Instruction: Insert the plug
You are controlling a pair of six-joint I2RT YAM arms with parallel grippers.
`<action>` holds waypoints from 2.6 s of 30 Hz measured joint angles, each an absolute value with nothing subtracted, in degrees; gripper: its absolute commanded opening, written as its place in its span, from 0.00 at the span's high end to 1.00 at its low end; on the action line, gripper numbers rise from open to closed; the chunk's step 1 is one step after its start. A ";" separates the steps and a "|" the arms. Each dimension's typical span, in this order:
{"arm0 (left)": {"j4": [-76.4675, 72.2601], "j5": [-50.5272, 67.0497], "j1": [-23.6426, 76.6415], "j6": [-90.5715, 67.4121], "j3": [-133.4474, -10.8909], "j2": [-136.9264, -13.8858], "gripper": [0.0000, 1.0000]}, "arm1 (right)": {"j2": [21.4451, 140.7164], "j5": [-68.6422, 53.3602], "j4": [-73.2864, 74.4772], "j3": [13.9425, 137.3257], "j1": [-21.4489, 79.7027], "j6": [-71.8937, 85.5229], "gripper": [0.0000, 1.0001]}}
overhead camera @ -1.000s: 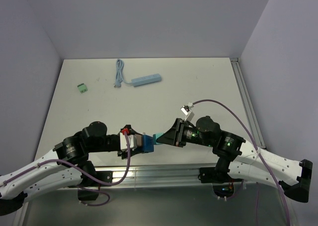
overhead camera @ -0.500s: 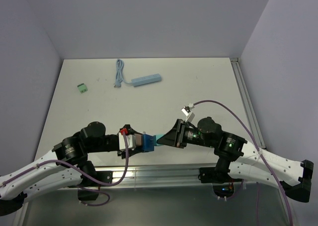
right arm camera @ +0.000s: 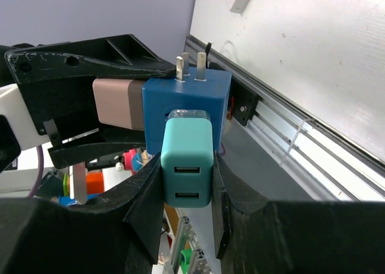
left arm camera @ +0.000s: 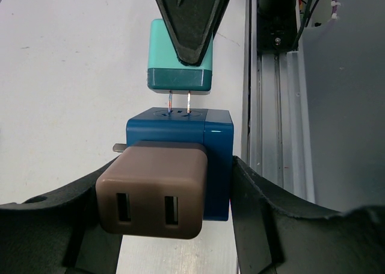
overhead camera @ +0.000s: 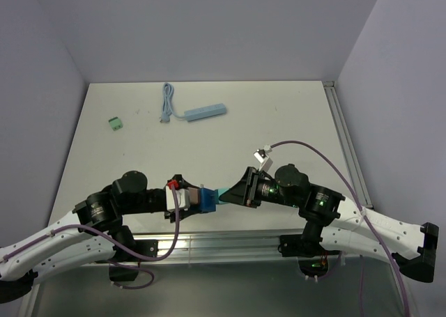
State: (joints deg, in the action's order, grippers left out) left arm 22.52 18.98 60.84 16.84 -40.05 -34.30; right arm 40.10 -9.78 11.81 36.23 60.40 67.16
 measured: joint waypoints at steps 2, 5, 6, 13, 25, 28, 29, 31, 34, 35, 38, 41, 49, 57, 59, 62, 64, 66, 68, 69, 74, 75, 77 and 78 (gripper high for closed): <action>22.61 18.94 60.82 16.84 -39.86 -34.20 1.00 | 40.64 -9.30 11.79 36.32 60.62 67.22 1.00; 22.59 18.76 60.82 16.84 -39.68 -34.20 1.00 | 40.77 -8.84 11.97 36.34 60.64 67.26 1.00; 22.57 18.74 60.82 16.84 -39.66 -34.17 1.00 | 40.82 -8.80 11.94 36.34 60.66 67.26 1.00; 23.35 18.52 60.77 16.64 -39.55 -33.28 1.00 | 43.64 -10.22 11.46 37.23 60.75 66.39 1.00; 23.22 18.61 60.71 12.75 -39.05 -30.94 0.99 | 50.52 -12.23 10.66 40.40 61.43 63.86 1.00; 23.27 18.57 60.71 12.49 -38.65 -30.39 1.00 | 51.20 -12.58 10.24 40.40 61.52 63.88 1.00; 23.24 18.57 60.71 12.47 -38.63 -30.48 1.00 | 51.11 -12.45 10.33 40.40 61.52 63.86 1.00; 22.79 18.61 60.73 12.47 -38.63 -30.63 1.00 | 50.26 -11.86 10.74 40.40 61.63 63.83 1.00; 20.58 18.96 60.73 12.53 -38.63 -30.74 1.00 | 47.55 -10.44 11.44 40.29 61.84 63.81 1.00; 19.55 19.22 60.73 12.51 -38.63 -30.83 1.00 | 46.15 -9.78 11.64 40.12 61.91 63.81 1.00; 15.99 19.88 60.75 12.19 -38.65 -32.23 1.00 | 42.33 -7.64 13.08 39.81 62.15 63.72 1.00; 13.80 20.12 60.82 10.68 -39.79 -36.73 1.00 | 39.05 -4.80 15.99 39.00 62.15 63.53 1.00; 5.93 18.06 62.26 1.54 -39.59 -50.54 1.00 | 31.05 4.16 26.17 34.70 62.24 66.22 1.00; -10.96 9.82 68.10 -6.55 -35.77 -59.66 1.00 | 19.97 11.05 35.09 31.18 62.50 69.23 1.00; -14.61 8.32 69.10 -7.66 -34.17 -62.13 1.00 | 19.20 11.77 36.91 30.11 62.50 69.32 1.00; -19.57 6.44 70.04 -8.93 -31.77 -65.45 1.00 | 19.05 12.56 37.89 27.99 62.48 69.65 1.00; -22.06 5.85 70.41 -9.34 -30.48 -67.18 1.00 | 19.05 12.71 37.87 26.48 62.48 69.95 1.00; -24.29 5.32 70.65 -9.96 -28.99 -68.12 1.00 | 19.05 12.78 37.34 24.97 62.48 70.46 1.00; -25.43 4.93 70.76 -10.50 -27.97 -68.62 1.00 | 19.20 12.88 36.91 23.92 62.50 71.20 1.00; -25.91 4.84 70.76 -10.83 -27.73 -68.90 1.00 | 19.33 13.10 37.10 23.86 62.50 71.57 1.00; -28.47 3.95 70.87 -11.90 -26.00 -68.47 1.00 | 19.29 15.25 37.52 24.18 63.02 72.60 1.00; -28.67 3.75 70.89 -12.14 -25.23 -68.05 1.00 | 19.16 15.51 37.52 24.38 63.09 72.49 1.00; -29.34 3.79 70.96 -12.91 -23.97 -67.20 1.00 | 18.81 15.51 37.41 24.67 63.26 71.88 1.00; -29.54 3.57 70.98 -12.99 -23.53 -66.70 1.00 | 18.70 15.42 37.26 24.75 63.37 71.33 1.00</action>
State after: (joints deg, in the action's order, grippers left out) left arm -29.54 3.57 70.98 -12.99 -23.53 -66.70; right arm 18.70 15.42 37.26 24.75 63.37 71.33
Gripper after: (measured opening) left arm 0.632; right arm 0.380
